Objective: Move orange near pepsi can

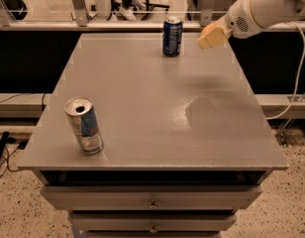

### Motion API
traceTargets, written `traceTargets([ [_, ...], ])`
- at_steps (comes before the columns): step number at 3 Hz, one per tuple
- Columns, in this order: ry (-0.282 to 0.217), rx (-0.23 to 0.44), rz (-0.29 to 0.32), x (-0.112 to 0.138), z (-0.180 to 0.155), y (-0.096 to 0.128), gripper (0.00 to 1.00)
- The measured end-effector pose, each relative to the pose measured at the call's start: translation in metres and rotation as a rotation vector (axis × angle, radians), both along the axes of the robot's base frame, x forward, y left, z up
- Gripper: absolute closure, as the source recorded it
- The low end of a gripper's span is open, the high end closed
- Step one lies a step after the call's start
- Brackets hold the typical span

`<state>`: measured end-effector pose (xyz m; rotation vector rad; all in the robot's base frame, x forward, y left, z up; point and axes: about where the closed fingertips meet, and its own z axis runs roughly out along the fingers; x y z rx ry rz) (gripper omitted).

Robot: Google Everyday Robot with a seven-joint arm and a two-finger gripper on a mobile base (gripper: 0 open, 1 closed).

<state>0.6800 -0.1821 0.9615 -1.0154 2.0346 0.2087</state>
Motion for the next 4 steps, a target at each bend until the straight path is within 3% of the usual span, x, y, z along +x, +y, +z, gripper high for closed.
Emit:
traceTargets([
  [2, 0.006, 0.092, -0.091, 0.061, -0.072, 0.015, 1.00],
  [3, 0.007, 0.165, -0.112, 0.096, -0.102, 0.030, 1.00],
  [4, 0.011, 0.204, -0.104, 0.110, -0.107, 0.041, 1.00],
])
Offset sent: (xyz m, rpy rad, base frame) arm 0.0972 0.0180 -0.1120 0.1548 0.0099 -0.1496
